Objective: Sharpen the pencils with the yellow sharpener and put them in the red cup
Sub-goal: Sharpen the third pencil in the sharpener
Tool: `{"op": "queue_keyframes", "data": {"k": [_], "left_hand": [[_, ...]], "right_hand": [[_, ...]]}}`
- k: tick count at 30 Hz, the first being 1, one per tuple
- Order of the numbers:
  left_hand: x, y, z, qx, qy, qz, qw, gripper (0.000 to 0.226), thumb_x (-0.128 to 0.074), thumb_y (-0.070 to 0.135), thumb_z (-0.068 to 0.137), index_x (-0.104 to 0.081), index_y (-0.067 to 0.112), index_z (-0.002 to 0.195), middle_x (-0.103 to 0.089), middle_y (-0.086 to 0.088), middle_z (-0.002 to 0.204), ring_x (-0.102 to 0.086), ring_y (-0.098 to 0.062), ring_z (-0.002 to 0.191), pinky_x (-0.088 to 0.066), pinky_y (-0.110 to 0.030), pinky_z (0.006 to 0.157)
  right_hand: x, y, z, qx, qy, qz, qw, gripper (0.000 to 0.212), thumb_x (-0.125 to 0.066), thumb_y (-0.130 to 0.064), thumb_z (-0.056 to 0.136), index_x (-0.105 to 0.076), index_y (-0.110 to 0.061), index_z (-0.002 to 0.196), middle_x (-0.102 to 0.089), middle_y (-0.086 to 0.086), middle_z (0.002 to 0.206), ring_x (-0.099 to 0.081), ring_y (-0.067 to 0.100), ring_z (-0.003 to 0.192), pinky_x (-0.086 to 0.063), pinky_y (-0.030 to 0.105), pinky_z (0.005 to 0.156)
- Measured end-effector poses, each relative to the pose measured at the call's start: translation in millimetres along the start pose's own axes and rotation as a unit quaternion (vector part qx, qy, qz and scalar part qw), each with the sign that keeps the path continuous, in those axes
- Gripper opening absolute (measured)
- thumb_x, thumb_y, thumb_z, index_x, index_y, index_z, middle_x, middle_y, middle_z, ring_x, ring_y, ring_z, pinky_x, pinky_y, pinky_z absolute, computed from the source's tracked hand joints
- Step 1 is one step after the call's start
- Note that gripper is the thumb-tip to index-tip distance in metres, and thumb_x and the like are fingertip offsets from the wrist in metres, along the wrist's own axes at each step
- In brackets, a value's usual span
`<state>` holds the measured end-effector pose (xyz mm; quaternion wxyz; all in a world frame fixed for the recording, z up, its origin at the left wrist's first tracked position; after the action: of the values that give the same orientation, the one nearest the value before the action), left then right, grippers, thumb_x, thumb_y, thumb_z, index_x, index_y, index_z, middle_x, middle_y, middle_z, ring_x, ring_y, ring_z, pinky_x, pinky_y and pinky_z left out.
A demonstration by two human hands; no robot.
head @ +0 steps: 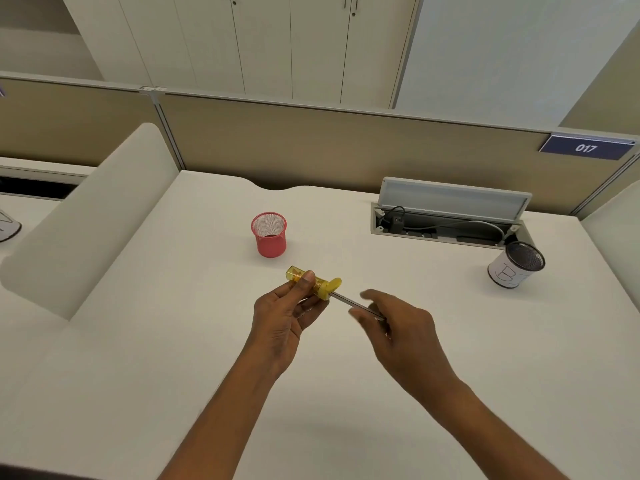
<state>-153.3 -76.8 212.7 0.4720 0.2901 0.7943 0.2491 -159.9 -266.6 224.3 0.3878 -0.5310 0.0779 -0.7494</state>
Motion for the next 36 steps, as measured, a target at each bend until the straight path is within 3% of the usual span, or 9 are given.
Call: {"op": "queue_keyframes", "data": {"k": [3,7,12,15,18,22,25,30,36], "left_hand": [[-2,-1,0,0.003,0.004,0.001,1.000,0.033,-0.074,0.016,0.083,-0.073,-0.007,0.108,-0.076,-0.025,0.110,-0.077,-0.030,0.096,-0.064,-0.037,0.081],[-2,-3,-1,0.008,0.008,0.008,1.000,0.033,-0.073,0.015,0.086,-0.072,-0.008,0.109,-0.075,-0.026,0.110,-0.077,-0.032,0.098,-0.064,-0.037,0.080],[2,-5,-1,0.005,-0.002,0.030,1.000,0.032,-0.075,0.018,0.082,-0.074,-0.005,0.104,-0.076,-0.024,0.107,-0.076,-0.034,0.102,-0.063,-0.035,0.079],[2,-6,-4,0.002,-0.019,0.032,0.999,0.024,-0.074,0.017,0.084,-0.076,-0.003,0.098,-0.078,-0.020,0.102,-0.077,-0.032,0.099,-0.063,-0.035,0.080],[1,-5,-6,-0.003,-0.022,0.034,0.999,0.022,-0.074,0.018,0.082,-0.076,0.000,0.094,-0.078,-0.018,0.099,-0.077,-0.031,0.095,-0.064,-0.035,0.079],[-1,-1,-3,-0.005,-0.008,0.020,1.000,0.029,-0.076,0.018,0.079,-0.076,-0.002,0.099,-0.077,-0.022,0.104,-0.077,-0.030,0.096,-0.064,-0.035,0.079],[-2,0,0,-0.006,0.004,0.006,1.000,0.035,-0.076,0.018,0.078,-0.074,-0.004,0.104,-0.077,-0.024,0.107,-0.077,-0.030,0.095,-0.064,-0.036,0.080],[-1,-4,1,0.000,0.008,0.003,1.000,0.035,-0.075,0.016,0.083,-0.073,-0.007,0.108,-0.076,-0.024,0.107,-0.077,-0.030,0.094,-0.064,-0.036,0.079],[1,-5,2,0.003,0.000,0.021,1.000,0.031,-0.076,0.017,0.082,-0.074,-0.004,0.105,-0.076,-0.025,0.110,-0.076,-0.034,0.102,-0.063,-0.037,0.082]], "right_hand": [[-3,13,-3,0.194,0.021,-0.206,0.959,0.029,-0.062,-0.025,0.101,-0.072,-0.001,0.115,-0.065,0.005,0.077,-0.051,0.023,0.061,-0.044,0.034,0.055],[-8,14,-3,0.211,0.029,-0.251,0.944,0.019,-0.063,-0.016,0.100,-0.073,0.000,0.101,-0.055,0.005,0.068,-0.040,0.023,0.056,-0.033,0.035,0.054],[-9,0,-2,-0.095,-0.015,0.137,0.986,0.027,-0.064,-0.019,0.100,-0.070,-0.010,0.075,-0.040,-0.002,0.053,-0.030,0.013,0.050,-0.029,0.027,0.049],[-1,-8,7,-0.410,-0.088,0.408,0.811,0.026,-0.068,-0.021,0.097,-0.077,-0.003,0.080,-0.039,0.002,0.056,-0.026,0.014,0.049,-0.025,0.027,0.051],[8,-10,13,-0.513,-0.146,0.518,0.668,0.027,-0.068,-0.020,0.096,-0.074,0.006,0.092,-0.042,0.002,0.058,-0.021,0.012,0.049,-0.023,0.024,0.047],[5,-15,8,-0.368,-0.110,0.394,0.835,0.038,-0.065,-0.044,0.094,-0.078,-0.008,0.089,-0.063,0.011,0.064,-0.041,0.013,0.048,-0.038,0.023,0.052],[3,-3,-2,-0.085,-0.002,0.064,0.994,0.038,-0.068,-0.052,0.089,-0.073,-0.020,0.108,-0.070,-0.001,0.078,-0.056,0.008,0.062,-0.046,0.020,0.062],[-6,15,-14,0.197,0.043,-0.240,0.950,0.026,-0.071,-0.014,0.095,-0.071,0.003,0.115,-0.064,0.008,0.076,-0.050,0.026,0.059,-0.045,0.037,0.054],[-4,7,-9,-0.011,0.018,0.038,0.999,0.017,-0.066,-0.016,0.098,-0.073,-0.012,0.084,-0.052,-0.002,0.056,-0.041,0.014,0.049,-0.037,0.025,0.048]]}}
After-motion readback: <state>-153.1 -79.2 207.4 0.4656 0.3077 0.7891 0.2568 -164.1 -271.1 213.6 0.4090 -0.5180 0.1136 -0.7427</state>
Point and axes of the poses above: each hand's wrist, its own z-axis towards the middle knuckle, its own x-axis out of the back of the hand, y = z × x, the point moved 1 cm from there along z, towards the middle knuckle
